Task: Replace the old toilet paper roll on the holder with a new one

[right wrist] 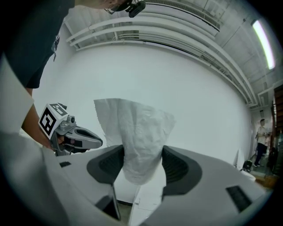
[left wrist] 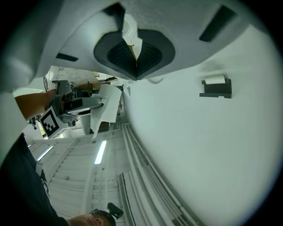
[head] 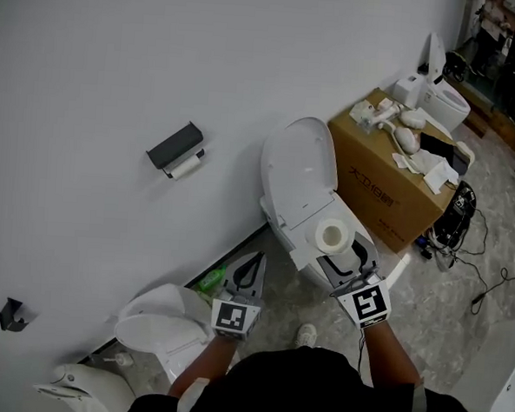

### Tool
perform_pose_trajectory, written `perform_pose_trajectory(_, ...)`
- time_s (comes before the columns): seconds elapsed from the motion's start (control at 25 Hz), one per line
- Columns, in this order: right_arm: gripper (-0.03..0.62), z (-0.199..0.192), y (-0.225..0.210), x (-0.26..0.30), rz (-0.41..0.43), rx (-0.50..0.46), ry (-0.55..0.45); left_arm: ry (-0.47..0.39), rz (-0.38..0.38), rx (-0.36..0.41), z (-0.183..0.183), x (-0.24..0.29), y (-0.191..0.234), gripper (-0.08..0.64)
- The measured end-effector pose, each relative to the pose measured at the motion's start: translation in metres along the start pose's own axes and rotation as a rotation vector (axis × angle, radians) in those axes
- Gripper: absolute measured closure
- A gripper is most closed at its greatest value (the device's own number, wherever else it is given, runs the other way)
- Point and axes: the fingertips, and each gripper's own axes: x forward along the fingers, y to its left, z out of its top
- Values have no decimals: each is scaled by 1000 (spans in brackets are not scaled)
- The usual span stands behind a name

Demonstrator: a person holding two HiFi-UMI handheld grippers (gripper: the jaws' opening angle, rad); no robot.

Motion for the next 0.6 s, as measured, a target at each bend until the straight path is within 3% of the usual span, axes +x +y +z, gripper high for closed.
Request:
perform_pose_trajectory(0.4, 331, -12, -22, 48, 156, -11, -30, 38, 203, -48, 1, 3, 34, 555)
perform_pose_trajectory(0.6, 331, -9, -15, 76, 224, 9, -54, 51, 263, -43, -7, 3, 53, 555)
